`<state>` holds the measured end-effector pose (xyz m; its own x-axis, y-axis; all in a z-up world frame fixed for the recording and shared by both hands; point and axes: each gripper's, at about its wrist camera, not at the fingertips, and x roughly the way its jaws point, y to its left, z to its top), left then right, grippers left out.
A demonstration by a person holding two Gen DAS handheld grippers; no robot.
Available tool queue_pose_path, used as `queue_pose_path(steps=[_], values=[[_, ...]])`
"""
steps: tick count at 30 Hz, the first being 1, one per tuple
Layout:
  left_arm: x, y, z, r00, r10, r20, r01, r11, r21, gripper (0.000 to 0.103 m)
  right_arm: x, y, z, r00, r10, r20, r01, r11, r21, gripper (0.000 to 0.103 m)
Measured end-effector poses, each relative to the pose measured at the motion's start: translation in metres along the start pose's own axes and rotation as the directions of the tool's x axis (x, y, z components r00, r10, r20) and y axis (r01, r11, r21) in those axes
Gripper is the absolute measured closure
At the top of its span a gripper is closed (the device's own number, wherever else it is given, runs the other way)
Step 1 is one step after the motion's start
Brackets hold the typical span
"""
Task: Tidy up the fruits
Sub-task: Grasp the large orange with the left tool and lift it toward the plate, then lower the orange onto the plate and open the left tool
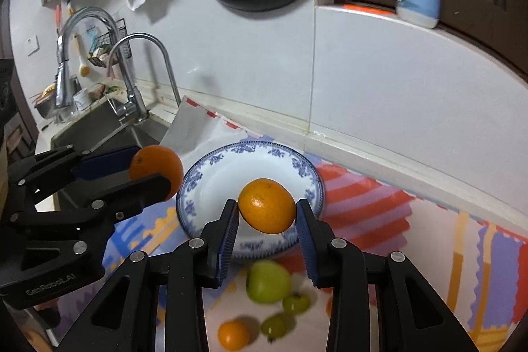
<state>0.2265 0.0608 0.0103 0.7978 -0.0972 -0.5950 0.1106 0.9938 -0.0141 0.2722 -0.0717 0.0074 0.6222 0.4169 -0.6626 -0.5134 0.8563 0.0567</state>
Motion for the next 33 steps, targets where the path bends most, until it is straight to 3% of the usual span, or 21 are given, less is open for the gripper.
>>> queue_pose_path(steps=[12, 19, 33], values=[[0.094, 0.041, 0.006, 0.99, -0.011, -0.142, 0.0, 0.997, -0.08, 0.062, 0.088, -0.012, 0.032, 0.991, 0.014, -0.134, -0.016, 1.0, -0.01, 0.067], [0.14, 0.055, -0.005, 0.973, -0.018, -0.229, -0.003, 0.996, -0.091, 0.062, 0.148, -0.022, 0.03, 0.967, 0.034, -0.253, -0.031, 0.999, 0.019, 0.067], [0.175, 0.06, -0.014, 0.953, -0.029, -0.303, 0.001, 0.996, -0.091, 0.062, 0.185, -0.026, 0.024, 0.948, 0.029, -0.316, -0.02, 0.999, 0.031, 0.067]])
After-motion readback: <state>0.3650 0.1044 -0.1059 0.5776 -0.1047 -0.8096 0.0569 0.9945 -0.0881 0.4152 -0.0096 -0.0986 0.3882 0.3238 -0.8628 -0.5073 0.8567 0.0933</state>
